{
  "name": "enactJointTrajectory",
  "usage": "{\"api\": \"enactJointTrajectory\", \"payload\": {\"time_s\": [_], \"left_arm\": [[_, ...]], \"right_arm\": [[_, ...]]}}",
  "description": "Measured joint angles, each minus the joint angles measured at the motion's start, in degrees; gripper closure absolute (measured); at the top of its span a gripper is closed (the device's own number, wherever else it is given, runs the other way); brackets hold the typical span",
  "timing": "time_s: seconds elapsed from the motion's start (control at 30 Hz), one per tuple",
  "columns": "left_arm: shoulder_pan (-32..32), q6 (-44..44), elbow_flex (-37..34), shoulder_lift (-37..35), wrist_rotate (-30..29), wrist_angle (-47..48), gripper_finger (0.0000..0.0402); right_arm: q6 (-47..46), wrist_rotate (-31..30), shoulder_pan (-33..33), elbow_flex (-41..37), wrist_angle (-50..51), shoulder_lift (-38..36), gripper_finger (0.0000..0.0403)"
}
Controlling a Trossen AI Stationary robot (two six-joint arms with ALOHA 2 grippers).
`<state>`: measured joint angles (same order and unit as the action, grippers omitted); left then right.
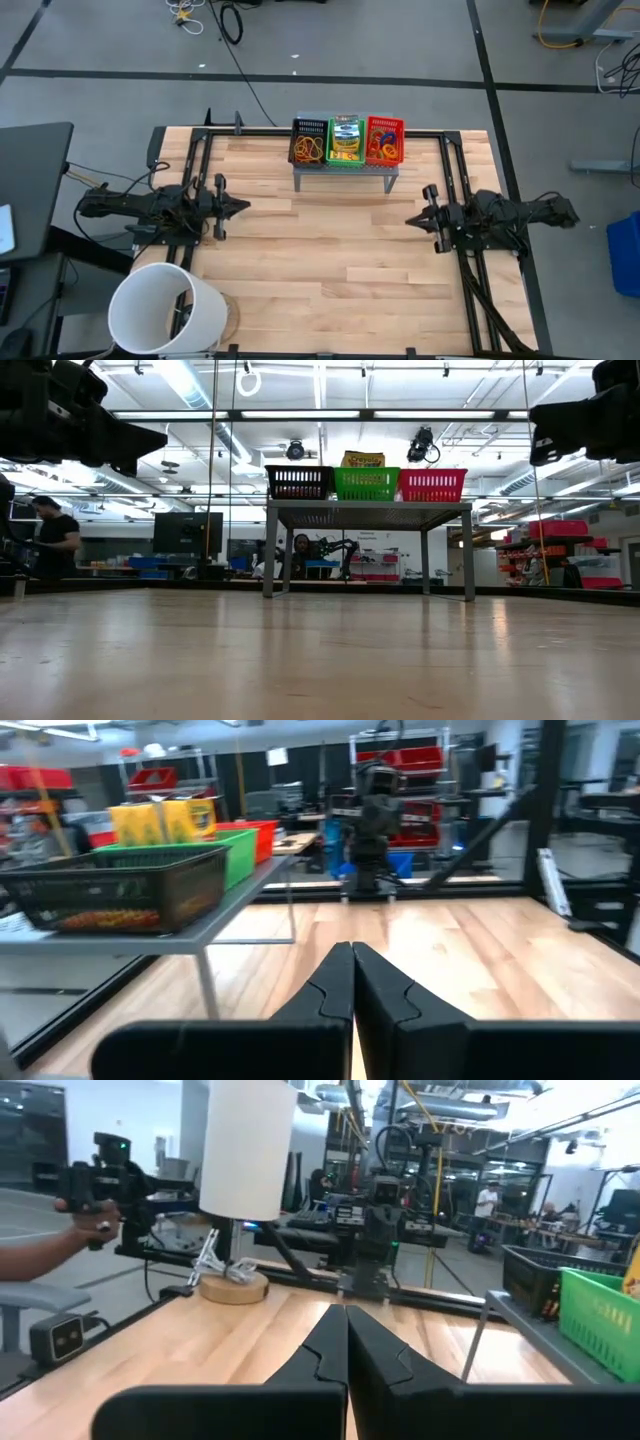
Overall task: Pick & Place Office Desk Supplies
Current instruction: Return to Home Position
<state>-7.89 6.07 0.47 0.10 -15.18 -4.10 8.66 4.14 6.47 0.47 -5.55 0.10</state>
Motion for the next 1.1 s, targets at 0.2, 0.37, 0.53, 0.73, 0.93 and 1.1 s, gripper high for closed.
{"api": "enactJointTrajectory", "payload": {"time_s": [0.2, 0.37, 0.53, 0.73, 0.93, 1.1], "left_arm": [[0.0, -0.1, 0.0, 0.0, -1.4, 0.0, 0.0400], [0.0, -0.3, 0.0, 0.0, -6.5, -0.1, 0.0398], [0.0, -0.3, 0.0, 0.0, -6.9, -0.3, 0.0398], [0.0, 1.2, 0.0, 0.0, -5.3, -0.4, 0.0397], [0.0, -1.5, 0.0, 0.0, -7.5, -0.8, 0.0397], [0.0, -2.2, 0.0, 0.0, -3.7, -0.6, 0.0397]], "right_arm": [[-0.9, 0.1, -2.4, 0.0, -0.2, 0.0, 0.0403], [-3.3, -2.4, -2.6, 0.0, 1.1, 0.3, 0.0400], [-5.4, -2.4, -2.6, 0.0, 1.7, 0.2, 0.0379], [-5.2, -2.4, -2.6, 0.0, 1.5, 0.2, 0.0370], [-5.3, -2.4, -2.6, 0.0, 1.6, 0.2, 0.0369], [-5.8, -2.5, -2.6, 0.0, 1.7, 0.2, 0.0369]]}}
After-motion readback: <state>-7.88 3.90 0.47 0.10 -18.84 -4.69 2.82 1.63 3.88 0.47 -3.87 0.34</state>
